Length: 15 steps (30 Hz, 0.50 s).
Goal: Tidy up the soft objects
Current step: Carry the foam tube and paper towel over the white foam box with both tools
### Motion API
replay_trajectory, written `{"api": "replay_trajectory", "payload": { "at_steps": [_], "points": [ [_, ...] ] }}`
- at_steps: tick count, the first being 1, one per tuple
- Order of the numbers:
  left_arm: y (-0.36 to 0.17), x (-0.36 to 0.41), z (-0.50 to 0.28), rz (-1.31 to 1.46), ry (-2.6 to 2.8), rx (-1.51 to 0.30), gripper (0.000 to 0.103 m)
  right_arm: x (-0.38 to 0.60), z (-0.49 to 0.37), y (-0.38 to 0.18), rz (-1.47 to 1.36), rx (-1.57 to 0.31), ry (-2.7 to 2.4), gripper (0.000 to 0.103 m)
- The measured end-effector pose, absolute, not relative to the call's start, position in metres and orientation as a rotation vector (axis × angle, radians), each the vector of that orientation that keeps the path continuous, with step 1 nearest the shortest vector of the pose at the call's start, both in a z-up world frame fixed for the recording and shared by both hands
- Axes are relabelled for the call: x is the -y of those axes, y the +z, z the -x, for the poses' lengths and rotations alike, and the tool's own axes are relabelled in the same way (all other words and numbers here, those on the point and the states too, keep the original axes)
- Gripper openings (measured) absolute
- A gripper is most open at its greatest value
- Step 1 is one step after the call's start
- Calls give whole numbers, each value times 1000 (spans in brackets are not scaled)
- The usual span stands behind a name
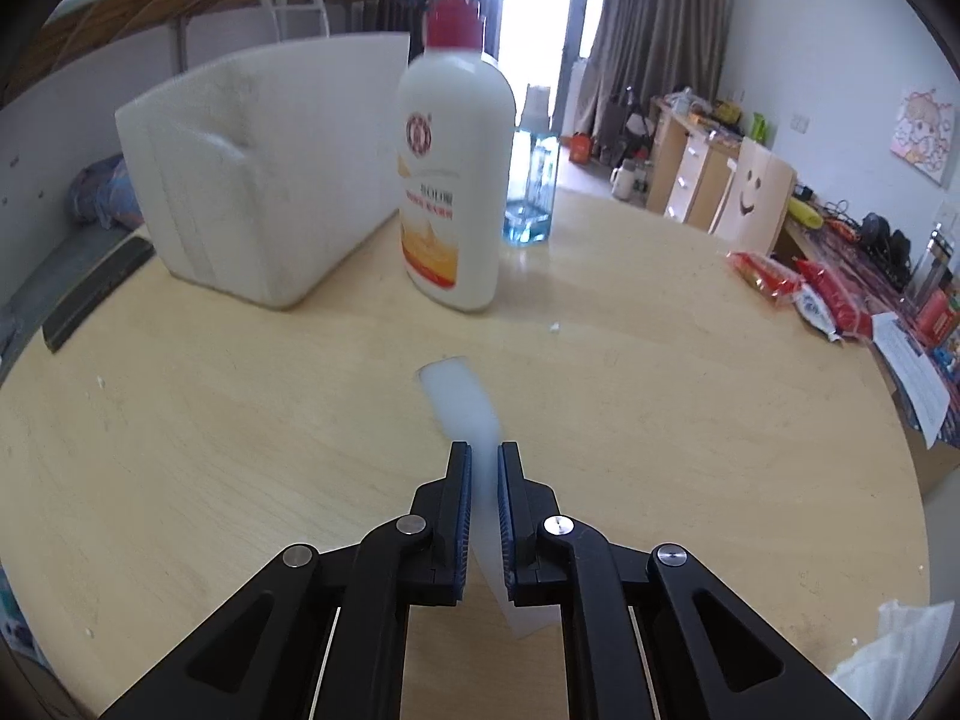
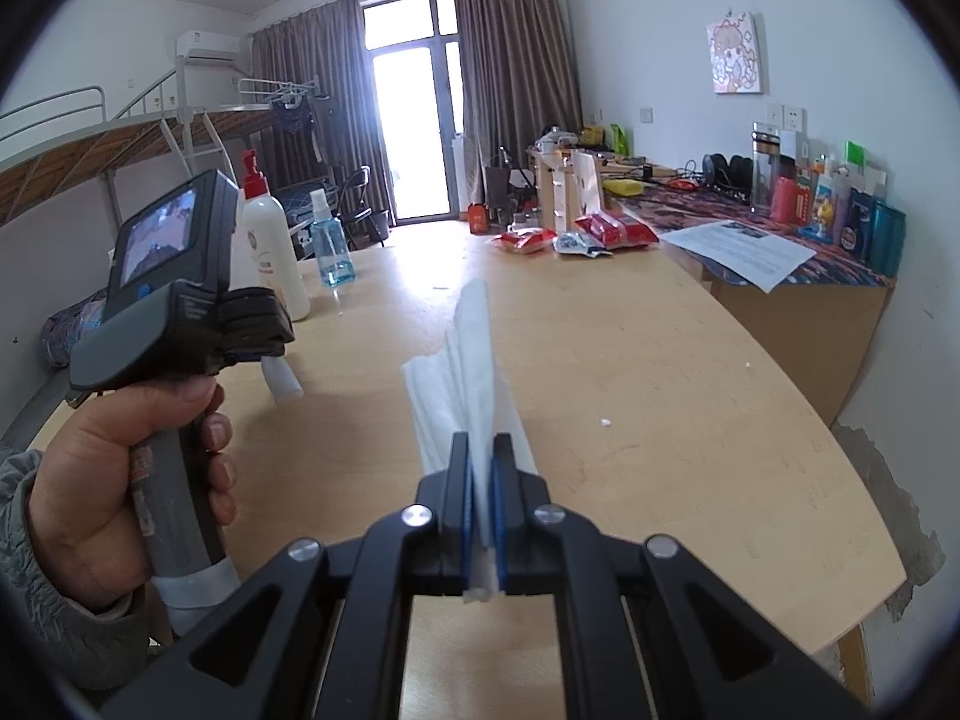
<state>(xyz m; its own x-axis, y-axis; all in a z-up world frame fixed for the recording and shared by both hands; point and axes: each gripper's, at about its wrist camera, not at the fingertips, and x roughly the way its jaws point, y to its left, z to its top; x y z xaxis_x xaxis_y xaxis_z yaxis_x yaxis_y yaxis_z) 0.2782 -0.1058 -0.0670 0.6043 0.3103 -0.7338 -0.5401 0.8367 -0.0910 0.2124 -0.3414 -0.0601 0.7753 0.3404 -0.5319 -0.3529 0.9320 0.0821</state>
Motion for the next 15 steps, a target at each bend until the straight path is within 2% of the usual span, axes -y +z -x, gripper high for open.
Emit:
{"api": "replay_trajectory", "payload": {
  "at_steps": [15],
  "points": [
    [-31,85,-238,225,450,-604,9,321,-211,-46,42,-537,400,8]
  ]
}}
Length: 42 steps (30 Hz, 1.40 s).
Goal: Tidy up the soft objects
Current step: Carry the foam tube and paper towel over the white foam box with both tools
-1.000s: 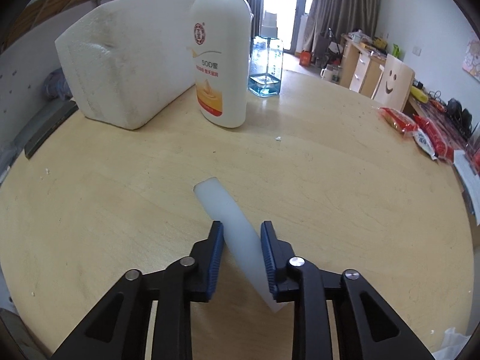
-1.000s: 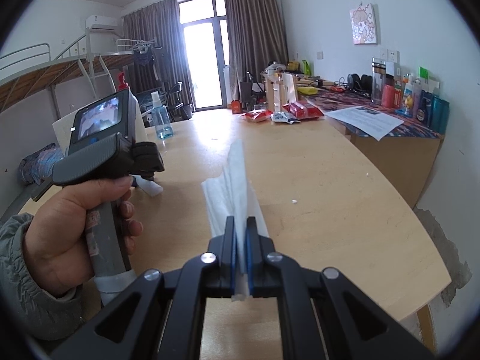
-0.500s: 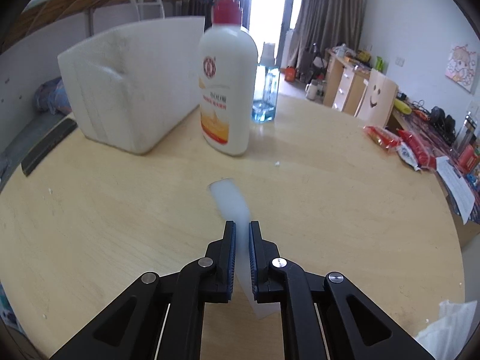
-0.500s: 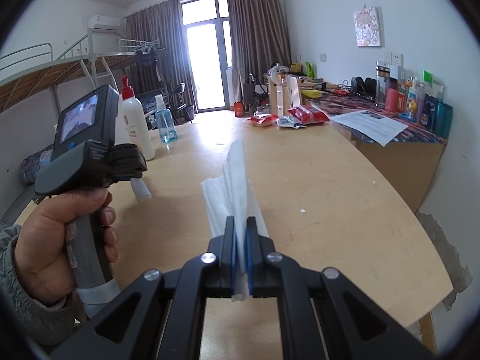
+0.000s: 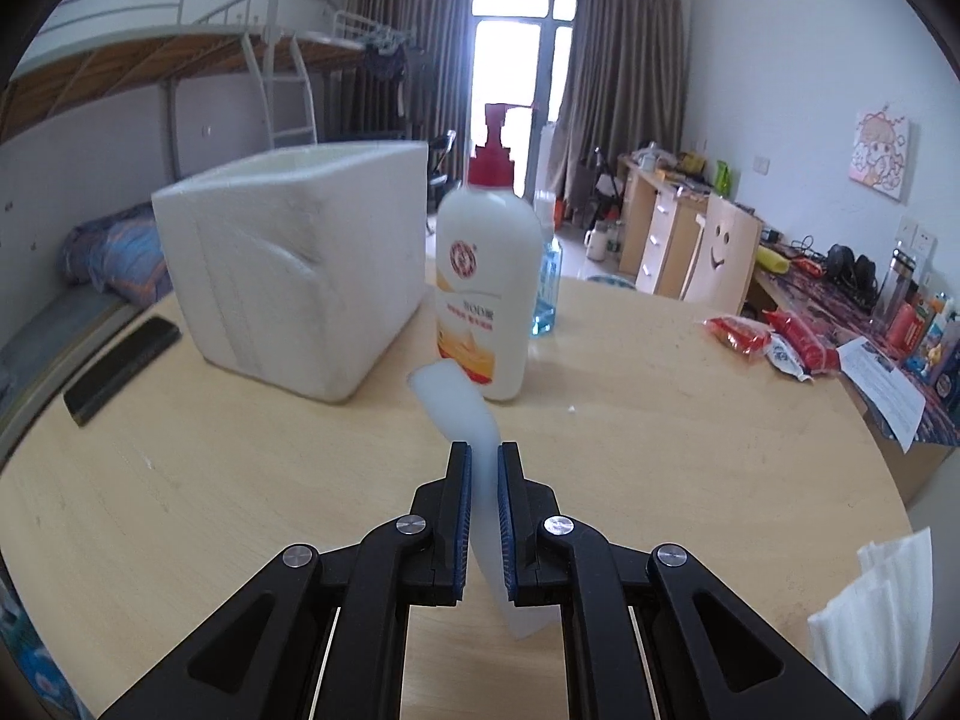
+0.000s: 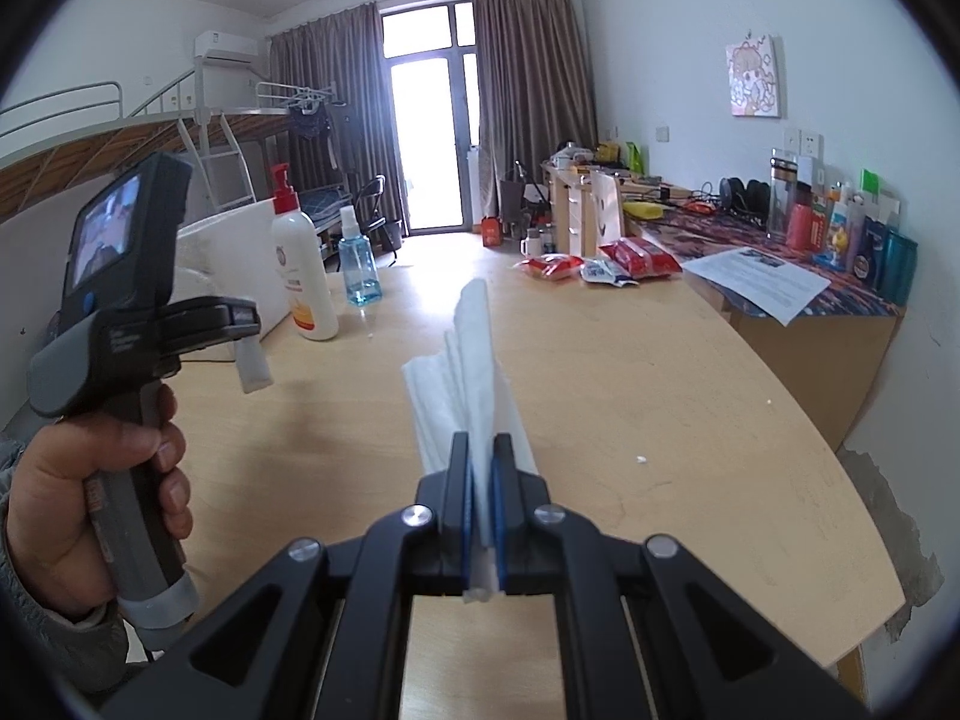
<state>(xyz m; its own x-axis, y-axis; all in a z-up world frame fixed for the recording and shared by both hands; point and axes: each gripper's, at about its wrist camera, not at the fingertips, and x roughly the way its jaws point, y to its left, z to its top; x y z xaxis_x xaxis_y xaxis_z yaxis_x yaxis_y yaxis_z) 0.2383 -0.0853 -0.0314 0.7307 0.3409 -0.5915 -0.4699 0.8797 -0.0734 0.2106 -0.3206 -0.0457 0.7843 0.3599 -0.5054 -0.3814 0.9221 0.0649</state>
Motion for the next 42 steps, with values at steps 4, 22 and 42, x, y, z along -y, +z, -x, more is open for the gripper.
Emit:
{"api": "replay_trajectory", "payload": {
  "at_steps": [4,22,42],
  "points": [
    [-24,82,-230,203,436,-572,9,314,-209,-44,47,-534,410,8],
    [13,62,-181,111,416,-385,9,286,-196,-17,64,-460,438,8],
    [51,23,-109,3,411,-152,9,232,-166,17,46,-298,523,8]
  ]
}}
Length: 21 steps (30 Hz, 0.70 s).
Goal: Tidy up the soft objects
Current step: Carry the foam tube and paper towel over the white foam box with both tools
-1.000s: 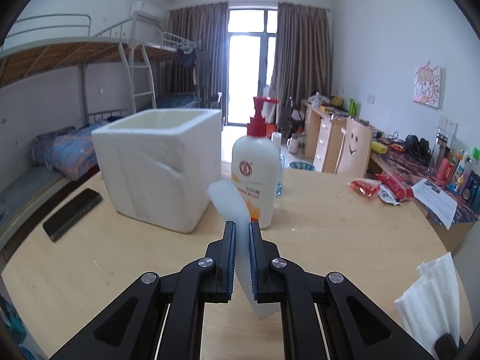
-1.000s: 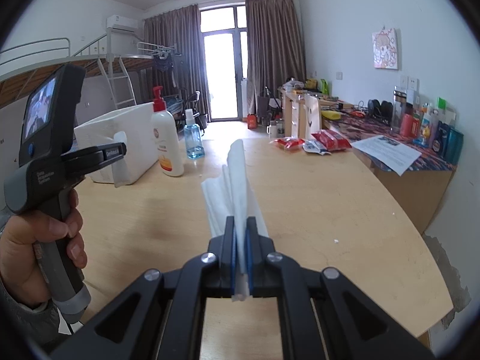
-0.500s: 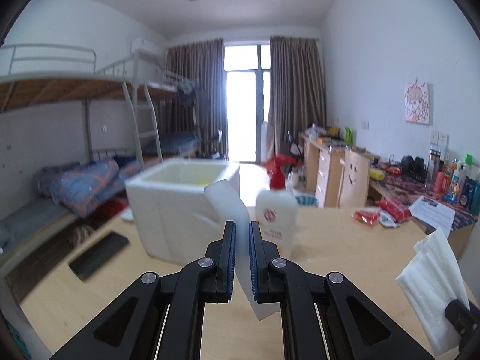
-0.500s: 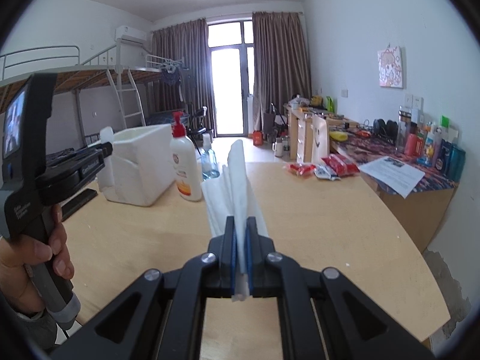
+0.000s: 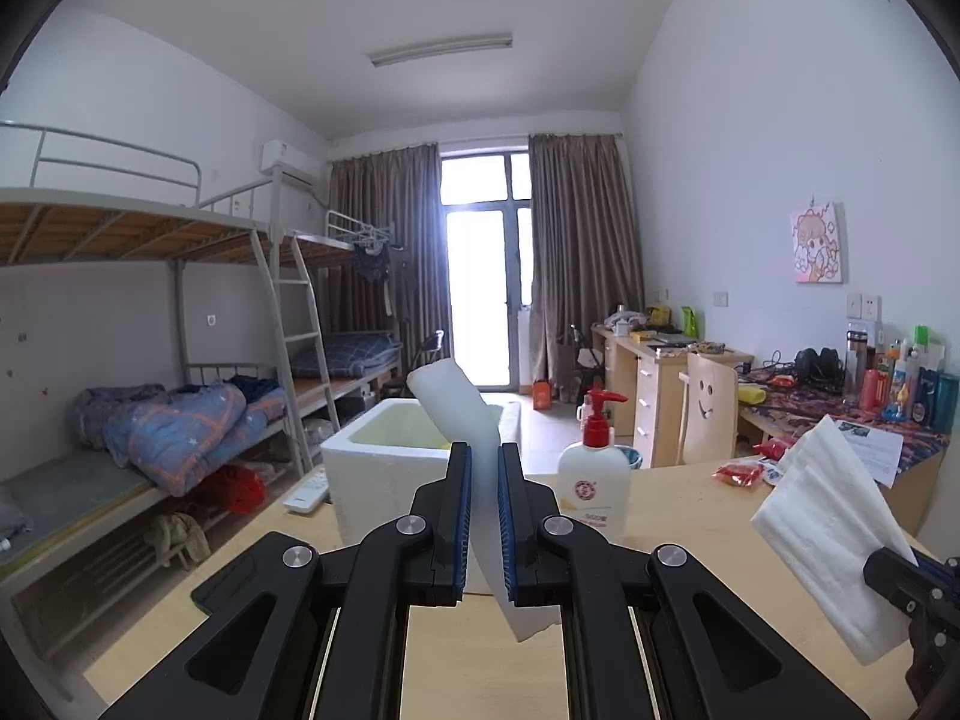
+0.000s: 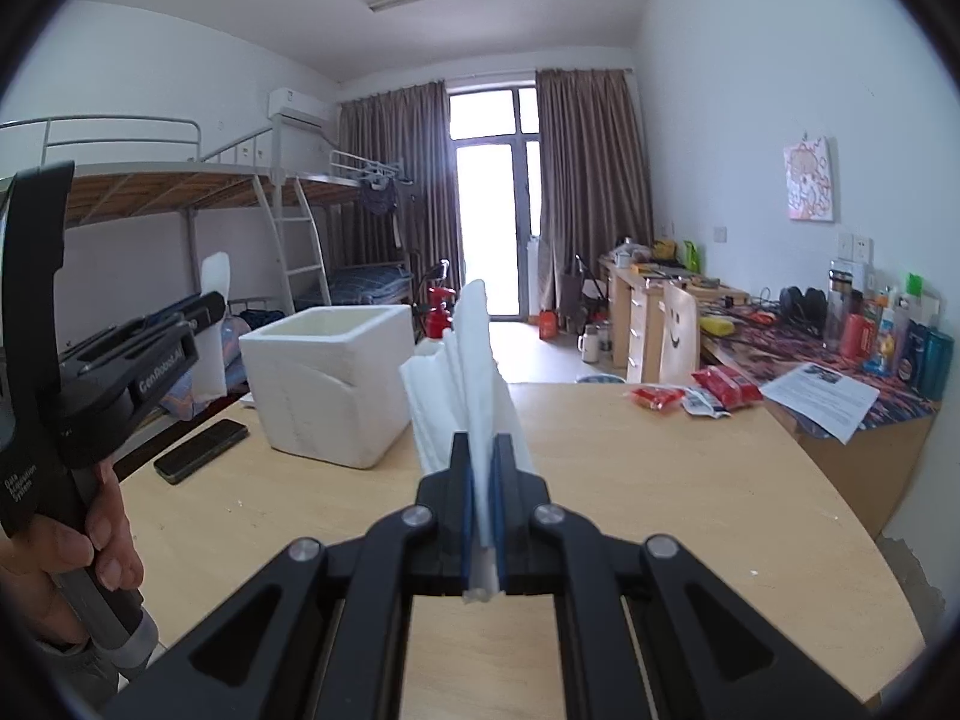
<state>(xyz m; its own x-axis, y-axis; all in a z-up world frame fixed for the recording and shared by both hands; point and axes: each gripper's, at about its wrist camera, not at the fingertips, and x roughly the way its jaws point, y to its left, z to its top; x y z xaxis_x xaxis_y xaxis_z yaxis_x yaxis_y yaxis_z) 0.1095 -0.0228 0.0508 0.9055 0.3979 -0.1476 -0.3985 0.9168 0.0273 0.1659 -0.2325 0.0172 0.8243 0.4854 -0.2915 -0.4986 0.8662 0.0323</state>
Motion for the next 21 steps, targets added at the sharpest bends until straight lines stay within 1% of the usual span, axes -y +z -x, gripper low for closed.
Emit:
{"api": "replay_trajectory", "payload": {
  "at_steps": [10,21],
  "points": [
    [46,-10,-97,9,456,-159,9,199,-167,19,64,-267,571,8],
    [43,-53,-72,-4,471,-189,9,133,-167,14,94,-300,723,8]
  ]
}}
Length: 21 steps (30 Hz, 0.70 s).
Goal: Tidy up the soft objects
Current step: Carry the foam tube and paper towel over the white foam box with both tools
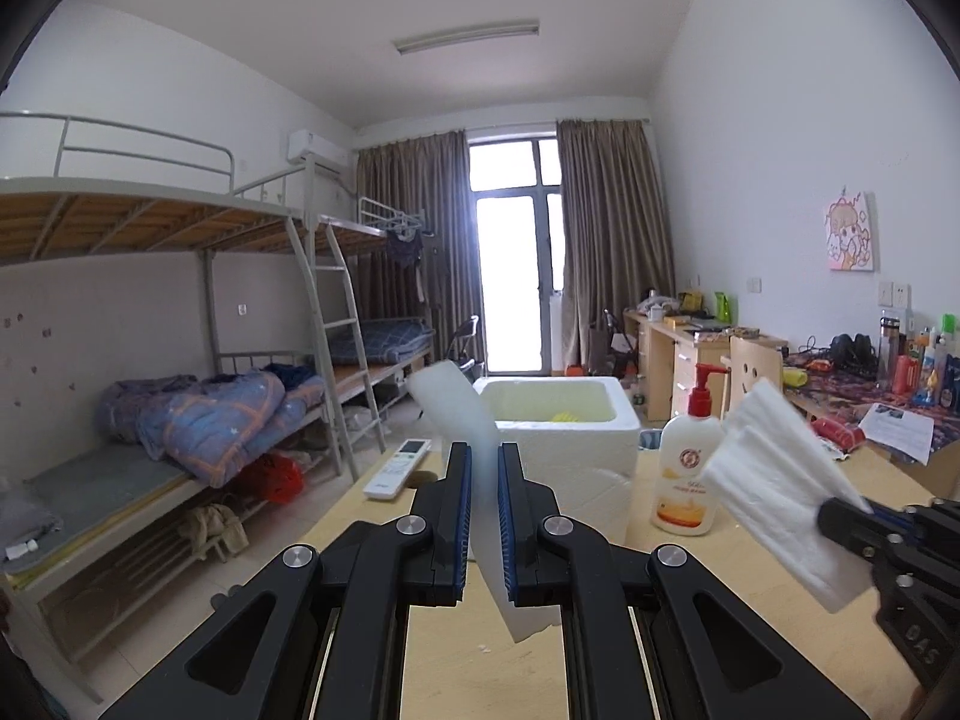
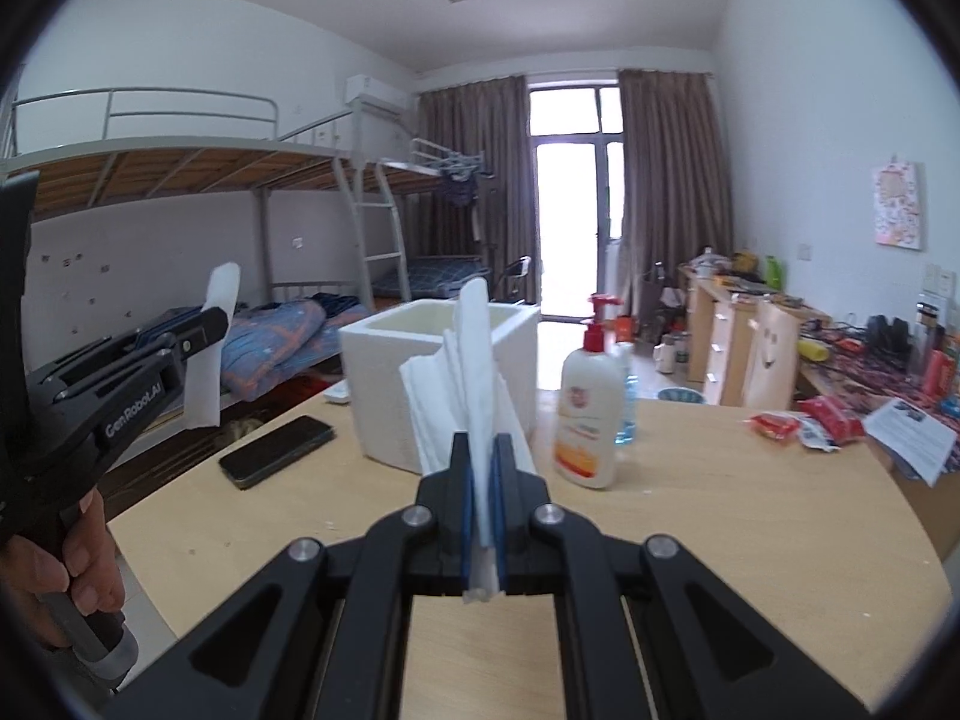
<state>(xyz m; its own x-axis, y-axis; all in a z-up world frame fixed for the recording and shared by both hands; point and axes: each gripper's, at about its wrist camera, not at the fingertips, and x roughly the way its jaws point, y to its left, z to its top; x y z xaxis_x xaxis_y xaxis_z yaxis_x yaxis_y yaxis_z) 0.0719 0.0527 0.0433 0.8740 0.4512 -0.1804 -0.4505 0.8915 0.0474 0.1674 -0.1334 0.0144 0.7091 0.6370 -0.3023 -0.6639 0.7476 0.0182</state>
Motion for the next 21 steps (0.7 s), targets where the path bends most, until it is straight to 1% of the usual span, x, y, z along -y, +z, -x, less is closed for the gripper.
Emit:
{"api": "replay_trajectory", "payload": {
  "at_steps": [4,9,15,21],
  "points": [
    [42,-57,-68,-32,488,-181,9,116,-169,15,92,-321,758,8],
    [39,-69,-68,0,465,-194,9,103,-167,16,107,-326,784,8],
    [41,-88,-74,87,294,-217,9,96,-170,16,126,-329,784,8],
    [43,-93,-84,79,261,-224,9,93,-175,16,127,-339,770,8]
  ]
}}
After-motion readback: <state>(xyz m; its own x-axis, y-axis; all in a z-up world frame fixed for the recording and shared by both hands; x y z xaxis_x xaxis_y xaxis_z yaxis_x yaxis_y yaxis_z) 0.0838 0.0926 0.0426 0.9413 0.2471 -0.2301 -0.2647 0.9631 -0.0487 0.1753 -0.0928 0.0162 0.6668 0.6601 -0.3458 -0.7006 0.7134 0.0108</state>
